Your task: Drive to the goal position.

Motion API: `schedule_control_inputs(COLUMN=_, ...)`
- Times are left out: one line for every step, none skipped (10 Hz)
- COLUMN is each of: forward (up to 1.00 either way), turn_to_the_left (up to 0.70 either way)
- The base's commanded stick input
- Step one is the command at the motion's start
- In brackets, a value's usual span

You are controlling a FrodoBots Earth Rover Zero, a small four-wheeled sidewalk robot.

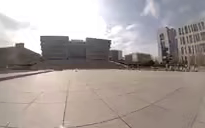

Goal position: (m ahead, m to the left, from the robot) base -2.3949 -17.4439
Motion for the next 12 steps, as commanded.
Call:
schedule_control_inputs(forward=1.0, turn_to_the_left=0.0)
schedule_control_inputs(forward=1.0, turn_to_the_left=-0.02)
schedule_control_inputs(forward=1.0, turn_to_the_left=-0.03)
schedule_control_inputs(forward=1.0, turn_to_the_left=-0.03)
schedule_control_inputs(forward=1.0, turn_to_the_left=-0.03)
schedule_control_inputs(forward=1.0, turn_to_the_left=-0.03)
schedule_control_inputs(forward=1.0, turn_to_the_left=-0.03)
schedule_control_inputs(forward=1.0, turn_to_the_left=-0.03)
schedule_control_inputs(forward=1.0, turn_to_the_left=-0.13)
schedule_control_inputs(forward=1.0, turn_to_the_left=-0.3)
schedule_control_inputs(forward=1.0, turn_to_the_left=-0.38)
schedule_control_inputs(forward=1.0, turn_to_the_left=-0.4)
